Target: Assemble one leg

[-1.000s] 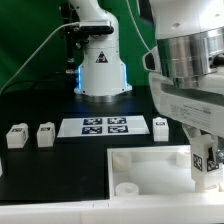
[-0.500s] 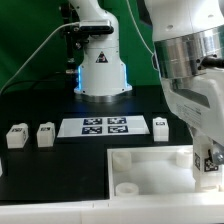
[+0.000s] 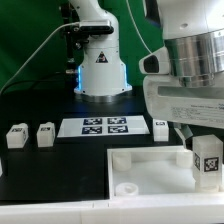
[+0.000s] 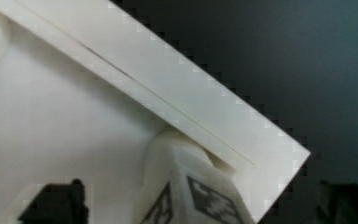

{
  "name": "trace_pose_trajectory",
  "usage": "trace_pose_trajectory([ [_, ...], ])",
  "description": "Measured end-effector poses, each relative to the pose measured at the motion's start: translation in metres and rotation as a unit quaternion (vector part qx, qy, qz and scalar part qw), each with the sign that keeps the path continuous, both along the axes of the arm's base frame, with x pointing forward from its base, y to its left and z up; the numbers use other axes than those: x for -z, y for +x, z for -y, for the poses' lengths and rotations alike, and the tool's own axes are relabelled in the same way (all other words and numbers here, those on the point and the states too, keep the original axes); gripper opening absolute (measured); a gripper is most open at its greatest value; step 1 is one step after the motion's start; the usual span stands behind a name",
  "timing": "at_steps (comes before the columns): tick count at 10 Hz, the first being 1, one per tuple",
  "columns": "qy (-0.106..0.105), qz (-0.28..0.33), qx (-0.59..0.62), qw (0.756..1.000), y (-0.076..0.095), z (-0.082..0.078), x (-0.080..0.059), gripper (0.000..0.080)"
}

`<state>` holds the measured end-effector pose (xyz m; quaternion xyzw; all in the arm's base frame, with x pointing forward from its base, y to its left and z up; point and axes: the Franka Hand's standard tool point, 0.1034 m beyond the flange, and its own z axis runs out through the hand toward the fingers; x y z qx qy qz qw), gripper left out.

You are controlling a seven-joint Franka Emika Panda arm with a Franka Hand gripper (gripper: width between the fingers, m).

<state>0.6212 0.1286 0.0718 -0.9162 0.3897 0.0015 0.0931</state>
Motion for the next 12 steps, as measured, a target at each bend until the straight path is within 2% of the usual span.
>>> trace_pose_trajectory([
  [3,-0.012,0.023,-0.141,0.990,0.0003,0.0010,-0.0002,0.0649],
  [5,-0.041,0.043,-0.286,0.956,0.0071,0.0015,-0.0065,0.0649],
  [6,-0.048,0.053,-0.347,0.935,0.0081,0.0030,-0.0069,0.0649],
  [7,-0.048,0.055,-0.359,0.931,0.0078,0.0032,-0.0066,0.0649],
  [9,-0.045,0.051,-0.335,0.940,0.0078,0.0029,-0.0066,0.0626],
  [10,-0.041,0.046,-0.298,0.952,0.0077,0.0019,-0.0067,0.0452],
  [11,-0.036,0.036,-0.232,0.972,0.0075,0.0023,-0.0065,0.0318],
  [12,-0.033,0.030,-0.191,0.981,0.0075,0.0033,-0.0062,0.0318],
])
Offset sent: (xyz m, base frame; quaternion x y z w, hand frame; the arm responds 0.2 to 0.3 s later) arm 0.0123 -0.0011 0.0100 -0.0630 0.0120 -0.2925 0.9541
